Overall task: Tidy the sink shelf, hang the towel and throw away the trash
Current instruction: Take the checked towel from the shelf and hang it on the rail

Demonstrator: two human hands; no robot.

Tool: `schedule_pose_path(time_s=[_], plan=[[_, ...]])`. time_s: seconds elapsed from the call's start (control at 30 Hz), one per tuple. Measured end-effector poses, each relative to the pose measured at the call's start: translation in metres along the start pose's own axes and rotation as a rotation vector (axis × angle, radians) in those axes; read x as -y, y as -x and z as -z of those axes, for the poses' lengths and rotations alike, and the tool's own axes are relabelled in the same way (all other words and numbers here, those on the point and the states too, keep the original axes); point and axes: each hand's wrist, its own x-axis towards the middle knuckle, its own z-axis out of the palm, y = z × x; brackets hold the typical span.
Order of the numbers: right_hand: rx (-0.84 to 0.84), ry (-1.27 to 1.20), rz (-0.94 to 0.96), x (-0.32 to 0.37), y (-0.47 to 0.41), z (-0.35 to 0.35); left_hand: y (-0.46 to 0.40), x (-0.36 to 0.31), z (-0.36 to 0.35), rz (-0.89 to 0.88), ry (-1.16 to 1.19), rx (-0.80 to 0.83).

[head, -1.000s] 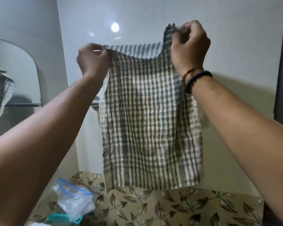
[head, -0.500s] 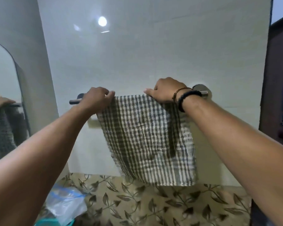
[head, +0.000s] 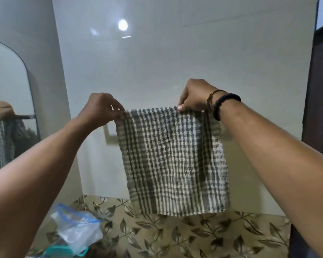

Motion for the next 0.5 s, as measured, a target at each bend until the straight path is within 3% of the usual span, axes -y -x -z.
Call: schedule_pose_path(time_s=[0.13,0.27,0.4,0.5], plan=[[-0.170,-0.043,-0.016,0.001,-0.004,-0.002,-0.014,-0.001,0.005,0.065,0.048,-0.084],[-0.392,0.032,-0.007,0.001,-0.007,-0.011,-0.034,-0.008,0.006,0.060,-0.053,-0.198],[-0.316,0.129,-0.006,0.000,-0.011,-0.018,-0.043,-0.013,-0.008,0.177,-0.184,-0.034],[-0.190,0.041,-0.018,-0.006,-0.008,-0.009,-0.036,-0.012,-0.012,0.110,-0.119,0.016]])
